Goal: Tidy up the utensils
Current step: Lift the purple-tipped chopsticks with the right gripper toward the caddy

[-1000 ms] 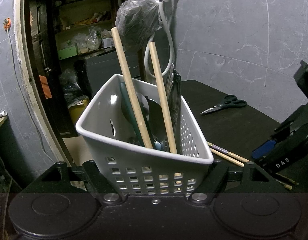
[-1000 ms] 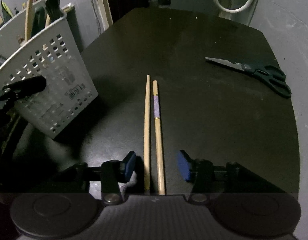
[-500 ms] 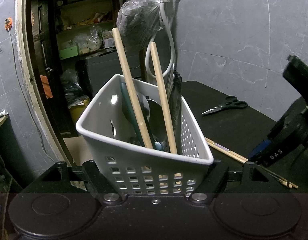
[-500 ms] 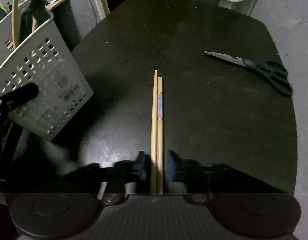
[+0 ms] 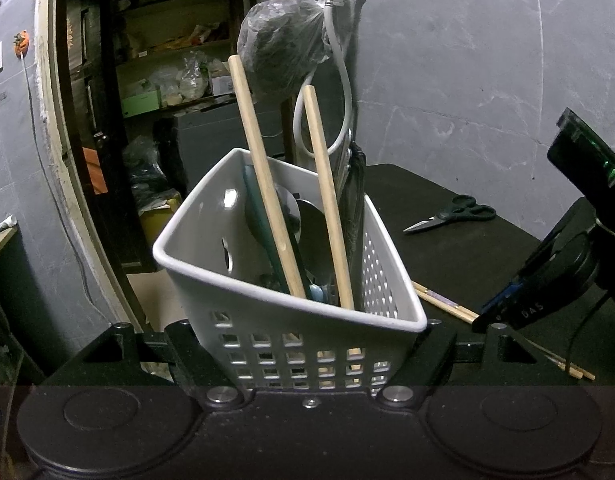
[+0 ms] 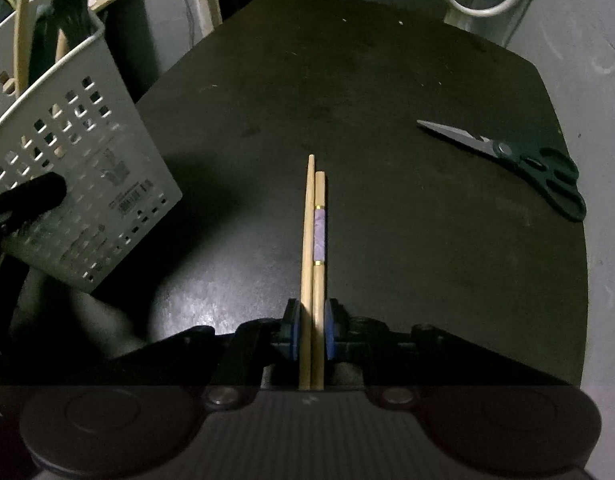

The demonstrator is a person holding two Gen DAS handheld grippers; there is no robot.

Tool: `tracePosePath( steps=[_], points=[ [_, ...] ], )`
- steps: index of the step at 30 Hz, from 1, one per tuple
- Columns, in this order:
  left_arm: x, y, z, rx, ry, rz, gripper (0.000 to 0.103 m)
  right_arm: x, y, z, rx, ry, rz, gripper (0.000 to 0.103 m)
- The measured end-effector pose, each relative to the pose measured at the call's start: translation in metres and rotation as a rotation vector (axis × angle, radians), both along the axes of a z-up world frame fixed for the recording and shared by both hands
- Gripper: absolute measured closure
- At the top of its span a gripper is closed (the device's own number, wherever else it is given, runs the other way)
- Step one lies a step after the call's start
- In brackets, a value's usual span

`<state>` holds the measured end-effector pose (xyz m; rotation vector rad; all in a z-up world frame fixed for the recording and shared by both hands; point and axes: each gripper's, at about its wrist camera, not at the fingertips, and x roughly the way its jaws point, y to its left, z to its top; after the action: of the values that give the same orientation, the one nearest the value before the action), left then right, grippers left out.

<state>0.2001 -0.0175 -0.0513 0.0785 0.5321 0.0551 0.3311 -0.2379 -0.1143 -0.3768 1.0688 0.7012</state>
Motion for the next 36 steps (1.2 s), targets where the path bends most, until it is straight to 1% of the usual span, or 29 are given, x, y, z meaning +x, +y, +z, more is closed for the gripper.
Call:
tracePosePath(
  steps=[5, 20, 30, 36],
  points=[
    [0.0, 0.0, 0.0, 0.003, 0.001, -0.002, 0.025, 0.0, -0.017, -0.002, 0.089, 0.017, -0.026, 0.09],
    [0.0, 0.0, 0.0, 0.001, 0.001, -0.001, 0.025, -0.002, -0.032, 0.001, 0.174, 0.028, -0.047, 0.09],
    [0.0, -0.001, 0.0, 0.002, 0.001, -0.001, 0.025, -0.005, -0.051, 0.005, 0.325, 0.023, -0.083, 0.089],
    [0.0, -0.001, 0.001, 0.002, 0.001, -0.001, 0.025, -0.005, -0.055, 0.004, 0.37, 0.02, -0.094, 0.089]
  ],
)
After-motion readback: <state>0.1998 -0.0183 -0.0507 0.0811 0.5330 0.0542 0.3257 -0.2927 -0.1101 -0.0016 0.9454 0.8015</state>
